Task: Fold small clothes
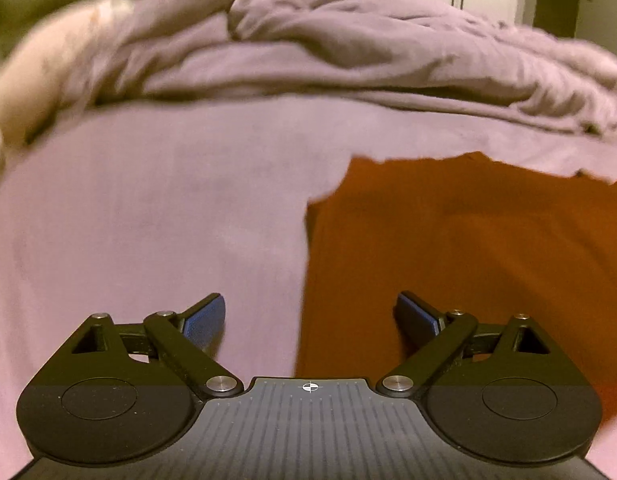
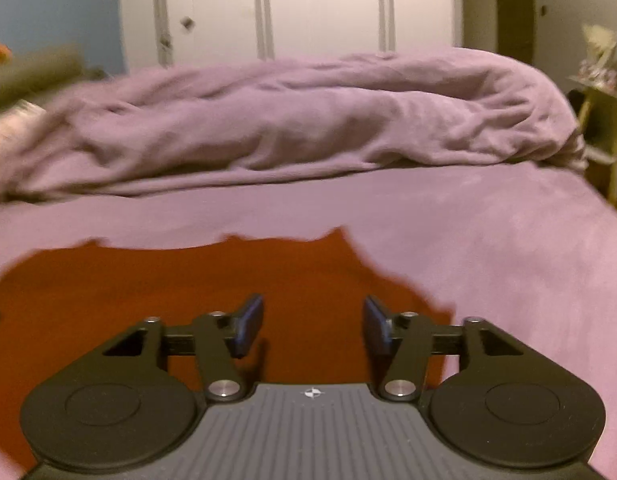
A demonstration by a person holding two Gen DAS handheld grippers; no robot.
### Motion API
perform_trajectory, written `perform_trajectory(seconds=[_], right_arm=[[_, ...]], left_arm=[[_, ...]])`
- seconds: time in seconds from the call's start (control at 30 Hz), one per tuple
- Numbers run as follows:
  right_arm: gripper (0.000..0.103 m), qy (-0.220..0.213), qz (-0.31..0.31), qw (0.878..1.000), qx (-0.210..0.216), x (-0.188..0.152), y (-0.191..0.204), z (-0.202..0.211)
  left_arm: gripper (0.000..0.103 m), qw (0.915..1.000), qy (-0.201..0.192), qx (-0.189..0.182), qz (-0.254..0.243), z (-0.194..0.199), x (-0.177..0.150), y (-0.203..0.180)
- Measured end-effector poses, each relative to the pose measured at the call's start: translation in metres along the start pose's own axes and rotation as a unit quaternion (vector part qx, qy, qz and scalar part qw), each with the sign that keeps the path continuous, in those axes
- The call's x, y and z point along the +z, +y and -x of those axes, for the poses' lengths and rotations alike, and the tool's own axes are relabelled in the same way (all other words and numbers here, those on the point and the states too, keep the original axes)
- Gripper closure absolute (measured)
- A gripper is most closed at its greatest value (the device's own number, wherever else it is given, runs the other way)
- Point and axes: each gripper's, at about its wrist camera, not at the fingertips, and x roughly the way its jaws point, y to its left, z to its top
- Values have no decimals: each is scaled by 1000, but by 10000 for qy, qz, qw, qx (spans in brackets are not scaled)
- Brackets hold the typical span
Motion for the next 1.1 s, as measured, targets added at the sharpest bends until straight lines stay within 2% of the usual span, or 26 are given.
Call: perform_trajectory(seconds=[0.1, 0.17, 0.27, 0.33, 0.47, 0.53, 0.57, 0.63, 0.73, 0.8, 0.87, 0.97, 1.1], right_arm=[[47, 148, -51, 9990, 410, -26, 24, 31], [47, 251, -67, 9976, 635, -43, 42, 44], [55, 457, -22, 9956, 815, -58, 65, 50], [63, 537, -27, 9946, 892, -63, 75, 53], [67, 518, 28, 9946, 897, -61, 87, 59], [73, 515, 36, 9952, 835, -57, 89, 58], [78, 505, 47, 9955, 797, -55, 90, 57], [81, 497, 26, 9963, 694, -52, 92, 53], [83, 457, 46, 9976, 511, -49, 93, 45], [83, 468, 156, 9981, 375, -50, 95, 38], [84, 579, 231, 9975, 319, -53, 98, 30], [84, 517, 231, 9979, 314, -51, 99, 32], [84, 228, 182, 9981, 539, -52, 99, 41]], left_arm=[[7, 9937, 475, -881, 506, 12, -10, 16], [8, 9873, 605, -1276, 727, 15, -15, 21], [11, 9814, 690, -1528, 931, 15, -19, 23], [21, 9759, 771, -1766, 1028, 12, -18, 24], [23, 9650, 859, -2072, 1363, -1, -15, 33], [35, 9538, 812, -2310, 1741, -7, -12, 42], [50, 9485, 885, -2397, 1873, -11, -12, 45], [53, 9424, 1017, -2452, 2036, -20, -11, 45], [63, 9414, 1016, -2528, 1986, -25, -8, 43], [77, 9383, 1044, -2583, 2049, -27, -8, 45], [81, 9363, 1032, -2607, 2114, -28, -6, 47], [83, 9354, 937, -2659, 2132, -24, -2, 48], [84, 9368, 843, -2689, 2075, -16, 5, 45]])
